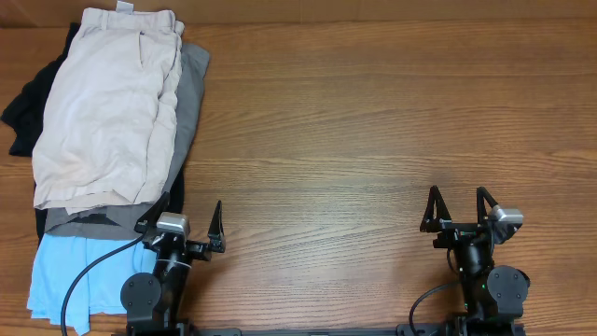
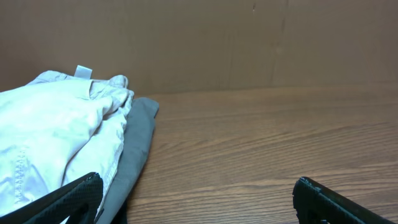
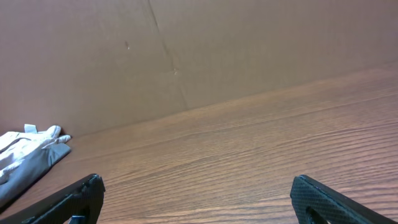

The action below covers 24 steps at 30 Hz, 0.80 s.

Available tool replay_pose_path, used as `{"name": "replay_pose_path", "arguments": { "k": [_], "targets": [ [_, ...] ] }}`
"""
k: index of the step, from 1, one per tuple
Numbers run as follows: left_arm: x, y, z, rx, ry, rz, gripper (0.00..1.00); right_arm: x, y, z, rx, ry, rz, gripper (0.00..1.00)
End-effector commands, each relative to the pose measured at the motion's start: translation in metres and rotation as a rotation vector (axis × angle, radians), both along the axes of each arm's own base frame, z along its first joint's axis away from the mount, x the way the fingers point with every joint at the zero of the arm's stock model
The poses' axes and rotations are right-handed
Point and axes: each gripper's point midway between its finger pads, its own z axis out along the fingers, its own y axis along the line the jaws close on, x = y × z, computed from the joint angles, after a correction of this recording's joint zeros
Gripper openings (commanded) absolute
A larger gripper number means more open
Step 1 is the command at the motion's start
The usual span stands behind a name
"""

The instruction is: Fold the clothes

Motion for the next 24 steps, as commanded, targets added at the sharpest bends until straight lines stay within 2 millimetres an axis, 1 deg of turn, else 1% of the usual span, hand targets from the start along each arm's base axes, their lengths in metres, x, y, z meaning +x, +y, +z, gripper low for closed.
{"name": "replay_pose_path", "arguments": {
  "k": [1,15,24],
  "targets": [
    [-0.0003,-0.0009,0.0005,-0.009,-0.005,-0.002,1.00,0.0000,-0.0004,-0.0018,-0.001,-0.004,-0.002,1.00],
    [-0.0003,-0.0010,0.0005,-0.008,-0.005,-0.002,1.00,0.0000,-0.0005,-0.0017,-0.001,-0.004,-0.003,1.00],
    [-0.0003,-0.0010,0.0005,-0.009,-0.004,-0.003,1.00,0.0000,-0.0004,0.0065,-0.002,-0.037,-0.002,1.00]
  ]
}}
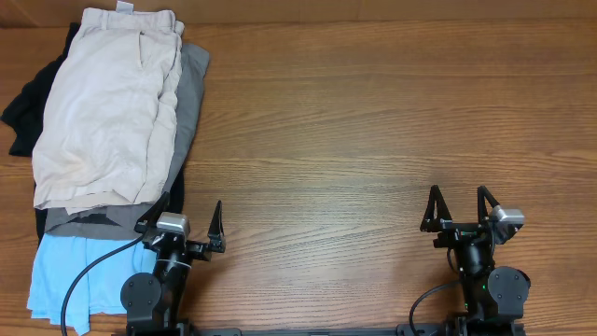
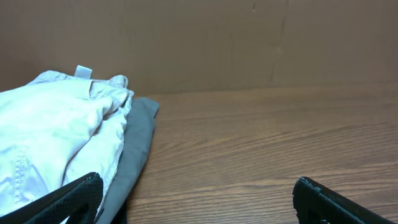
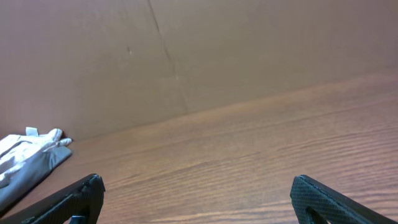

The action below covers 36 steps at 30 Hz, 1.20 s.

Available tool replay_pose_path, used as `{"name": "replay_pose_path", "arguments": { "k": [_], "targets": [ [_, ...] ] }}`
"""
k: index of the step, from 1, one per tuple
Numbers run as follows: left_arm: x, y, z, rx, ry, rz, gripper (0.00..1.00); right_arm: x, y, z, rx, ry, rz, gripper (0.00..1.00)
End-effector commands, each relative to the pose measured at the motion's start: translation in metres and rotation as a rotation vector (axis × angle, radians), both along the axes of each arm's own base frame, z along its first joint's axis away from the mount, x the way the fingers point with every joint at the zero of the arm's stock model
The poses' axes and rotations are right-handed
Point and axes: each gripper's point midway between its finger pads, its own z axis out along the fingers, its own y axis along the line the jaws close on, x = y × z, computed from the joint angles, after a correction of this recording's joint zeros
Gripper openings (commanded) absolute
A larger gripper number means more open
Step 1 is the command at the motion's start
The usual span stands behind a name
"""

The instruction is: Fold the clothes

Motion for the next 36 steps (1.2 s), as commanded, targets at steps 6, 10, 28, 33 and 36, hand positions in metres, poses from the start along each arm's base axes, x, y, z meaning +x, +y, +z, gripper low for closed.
{"name": "replay_pose_path", "arguments": {
  "k": [6,10,28,33,36],
  "targets": [
    [0.000,-0.001,0.001,-0.008,-0.008,0.000,1.00,0.000,0.000,0.005,-0.002,-0.031,-0.002,1.00],
    [0.000,-0.001,0.002,-0.024,-0.007,0.001,1.00,0.000,0.000,0.005,-0.002,-0.032,-0.002,1.00],
    [-0.033,0.015,0.101,-0.072,-0.037,0.108,1.00,-0.019,0.010,0.097,-0.006,-0.072,0.056,1.00],
    [-0.035,0.014,0.129,-0.074,0.092,0.109,1.00,-0.008,0.026,0.131,-0.001,0.027,0.154,1.00],
    [-0.032,0.014,0.147,-0.068,0.190,0.110,1.00,0.002,0.033,0.148,0.011,0.111,0.200,1.00]
  ]
}}
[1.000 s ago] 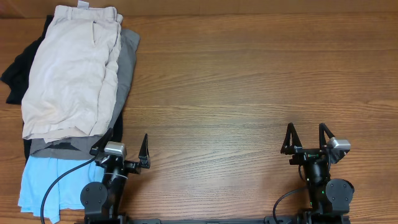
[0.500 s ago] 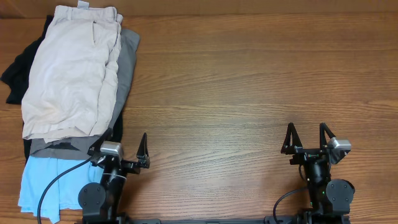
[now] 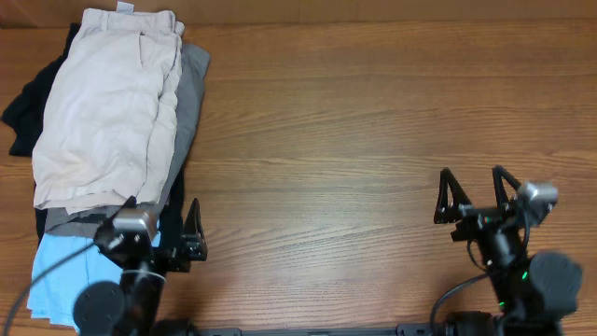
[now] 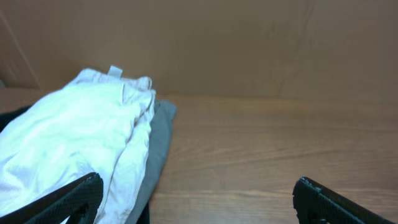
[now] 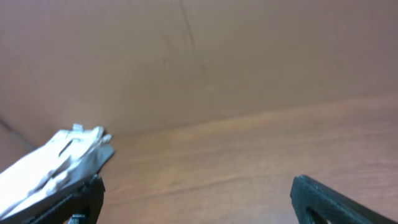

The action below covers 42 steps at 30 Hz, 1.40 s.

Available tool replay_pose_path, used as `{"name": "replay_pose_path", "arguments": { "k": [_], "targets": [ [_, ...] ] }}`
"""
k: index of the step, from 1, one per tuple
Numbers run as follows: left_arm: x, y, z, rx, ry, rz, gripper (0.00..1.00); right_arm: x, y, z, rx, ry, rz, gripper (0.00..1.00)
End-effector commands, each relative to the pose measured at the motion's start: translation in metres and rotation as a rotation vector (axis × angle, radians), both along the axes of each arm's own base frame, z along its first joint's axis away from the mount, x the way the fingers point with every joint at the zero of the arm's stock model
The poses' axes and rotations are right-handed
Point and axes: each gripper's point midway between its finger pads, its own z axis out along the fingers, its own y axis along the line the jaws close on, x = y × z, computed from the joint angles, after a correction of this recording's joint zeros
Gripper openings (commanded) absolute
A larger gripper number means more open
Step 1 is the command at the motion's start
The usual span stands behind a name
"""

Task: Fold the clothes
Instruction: 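Reach the left gripper to the beige shorts atop the pile and grasp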

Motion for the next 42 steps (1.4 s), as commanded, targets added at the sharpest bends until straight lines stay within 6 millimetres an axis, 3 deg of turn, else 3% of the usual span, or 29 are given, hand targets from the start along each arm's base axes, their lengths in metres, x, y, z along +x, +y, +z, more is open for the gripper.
{"name": "replay_pose_path", "arguments": {
  "k": [1,5,9,11,14,18,21,25,30,34,38,42],
  "targets": [
    [0.003,0.000,0.038,0.006,0.074,-0.005,1.00,0.008,0.015,0.039,0.008,0.046,0.090,1.00],
    [0.012,-0.004,0.056,0.057,0.339,-0.058,1.00,0.024,0.024,0.050,-0.024,0.270,0.169,1.00],
    [0.028,-0.002,0.052,0.070,0.545,-0.084,1.00,0.040,0.024,0.052,-0.041,0.414,0.184,1.00],
    [0.044,-0.001,0.041,0.062,0.619,-0.088,1.00,0.049,0.026,0.050,-0.029,0.453,0.197,1.00],
    [0.073,0.001,0.005,0.055,0.750,-0.101,1.00,0.059,0.033,0.038,0.005,0.506,0.241,1.00],
    [0.117,0.007,-0.026,0.087,0.803,-0.109,1.00,0.068,0.034,0.025,0.016,0.551,0.250,1.00],
    [0.150,0.027,-0.041,0.101,0.800,0.005,1.00,0.072,0.034,0.016,0.021,0.585,0.250,1.00],
    [0.179,0.063,-0.069,0.147,0.831,0.180,1.00,0.076,0.033,0.002,0.030,0.641,0.251,1.00],
    [0.183,0.102,-0.110,0.172,0.946,0.321,0.96,0.083,0.033,-0.012,0.038,0.689,0.251,0.93],
    [0.178,0.129,-0.126,0.193,1.002,0.406,0.93,0.085,0.033,-0.023,0.045,0.732,0.251,0.90],
    [0.178,0.134,-0.133,0.187,1.018,0.414,0.85,0.087,0.033,-0.027,0.048,0.747,0.252,0.87],
    [0.182,0.131,-0.140,0.192,1.026,0.405,0.84,0.088,0.033,-0.026,0.046,0.741,0.251,0.86]
  ]
}}
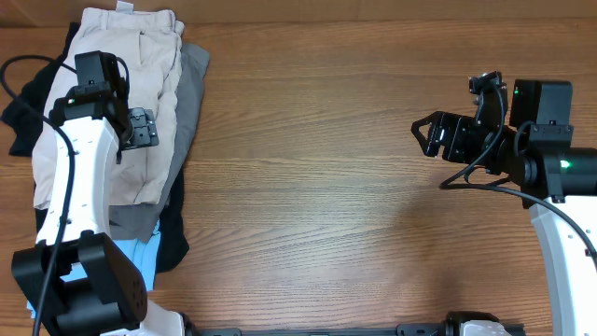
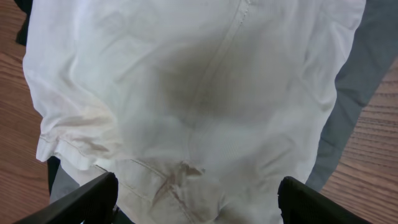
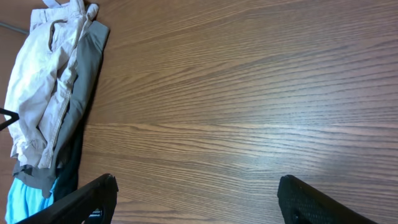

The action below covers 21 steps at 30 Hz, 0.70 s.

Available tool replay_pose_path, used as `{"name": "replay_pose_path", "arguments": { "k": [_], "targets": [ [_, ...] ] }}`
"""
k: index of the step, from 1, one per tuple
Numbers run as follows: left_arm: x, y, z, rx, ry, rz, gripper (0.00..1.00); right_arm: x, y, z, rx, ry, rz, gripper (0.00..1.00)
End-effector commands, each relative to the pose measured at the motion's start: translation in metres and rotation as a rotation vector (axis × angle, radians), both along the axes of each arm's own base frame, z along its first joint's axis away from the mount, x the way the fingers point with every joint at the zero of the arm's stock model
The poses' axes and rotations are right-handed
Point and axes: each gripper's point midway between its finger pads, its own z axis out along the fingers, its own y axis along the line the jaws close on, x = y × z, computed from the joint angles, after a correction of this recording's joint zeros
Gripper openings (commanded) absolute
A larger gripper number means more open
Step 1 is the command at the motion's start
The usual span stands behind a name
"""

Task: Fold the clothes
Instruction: 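Reach the left gripper to the beige shorts atop the pile and grasp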

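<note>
A pile of clothes lies at the table's far left, with beige shorts (image 1: 93, 112) on top. Under them are a grey garment (image 1: 193, 89), a black one (image 1: 20, 107) and a light blue one (image 1: 145, 252). My left gripper (image 1: 140, 128) hangs open over the shorts' right half. In the left wrist view it (image 2: 196, 205) faces down on the shorts (image 2: 199, 93), with nothing between its fingers. My right gripper (image 1: 434, 135) is open over bare wood at the right. In the right wrist view it (image 3: 196, 205) is empty too.
The wooden table (image 1: 317, 168) stretches from the pile to the right edge. A brown wall runs behind its back edge. The pile (image 3: 43, 93) shows at the left of the right wrist view. A black cable (image 1: 28, 65) loops off the left arm over the clothes.
Both arms have left the front edge. The left gripper is now over the beige shorts, facing down. The right one is raised over the table's right side. Both stay open and the clothes are unmoved.
At the two oldest moments both arms sat parked at the front edge, grippers open and facing the back wall. Then both had lifted slightly. Now the left is stretched over the pile and the right hovers above bare wood. The clothes have not shifted.
</note>
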Motion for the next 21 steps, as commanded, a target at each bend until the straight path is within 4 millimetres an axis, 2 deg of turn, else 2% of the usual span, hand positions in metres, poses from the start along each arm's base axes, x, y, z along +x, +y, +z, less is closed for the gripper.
{"name": "replay_pose_path", "arguments": {
  "k": [1,10,11,12,14,16,18,19,20,21],
  "targets": [
    [0.007,0.001,-0.008,0.015,0.008,0.008,0.84,0.004,0.001,0.014,0.003,-0.043,0.008,0.86],
    [0.021,-0.008,-0.046,-0.055,0.051,-0.016,0.75,0.004,0.000,0.014,0.000,-0.043,0.006,0.86],
    [0.022,-0.009,-0.053,-0.068,0.058,-0.020,0.72,0.004,0.000,0.014,0.000,-0.043,0.006,0.86],
    [0.022,-0.010,-0.056,-0.072,0.066,-0.021,0.67,0.004,0.000,0.014,0.000,-0.043,0.006,0.86],
    [0.023,-0.011,-0.059,-0.076,0.069,-0.022,0.41,0.004,0.000,0.014,0.000,-0.043,0.006,0.86],
    [0.024,-0.011,-0.059,-0.075,0.066,-0.024,0.29,0.004,0.000,0.014,0.000,-0.043,0.006,0.86],
    [0.024,-0.012,-0.059,-0.076,0.067,-0.023,0.21,0.004,0.000,0.014,0.000,-0.044,0.006,0.86],
    [0.024,-0.012,-0.059,-0.077,0.068,-0.021,0.11,0.004,0.000,0.014,0.000,-0.043,0.006,0.86],
    [0.024,-0.012,-0.059,-0.078,0.067,-0.015,0.05,0.004,0.000,0.014,0.000,-0.043,0.006,0.86],
    [0.024,-0.012,-0.059,-0.078,0.065,-0.013,0.04,0.004,0.000,0.014,0.000,-0.043,0.006,0.86]
  ]
}}
